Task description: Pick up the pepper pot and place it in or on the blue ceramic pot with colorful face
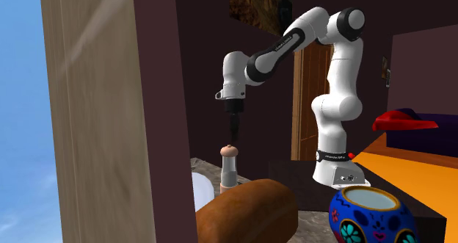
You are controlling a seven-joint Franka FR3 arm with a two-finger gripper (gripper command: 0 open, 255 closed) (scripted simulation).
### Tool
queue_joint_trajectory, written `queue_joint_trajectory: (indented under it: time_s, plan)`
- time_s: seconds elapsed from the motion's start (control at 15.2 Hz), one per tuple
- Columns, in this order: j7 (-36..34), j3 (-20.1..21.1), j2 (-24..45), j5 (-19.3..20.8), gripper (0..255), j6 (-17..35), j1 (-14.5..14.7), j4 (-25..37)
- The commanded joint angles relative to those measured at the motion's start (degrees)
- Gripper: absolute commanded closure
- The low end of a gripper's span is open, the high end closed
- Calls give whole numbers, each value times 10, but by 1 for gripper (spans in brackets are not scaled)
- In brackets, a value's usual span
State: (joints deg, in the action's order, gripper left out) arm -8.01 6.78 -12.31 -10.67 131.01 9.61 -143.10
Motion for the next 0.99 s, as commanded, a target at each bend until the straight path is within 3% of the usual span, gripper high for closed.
queue_joint_trajectory:
  time_s: [0.0,0.4,0.86,0.92]
  plan:
    - [-2,5,22,-4,0,27,4,-2]
    - [0,9,55,-9,0,75,7,-17]
    - [0,9,55,-9,0,75,7,-17]
    - [0,9,55,-9,255,75,7,-17]
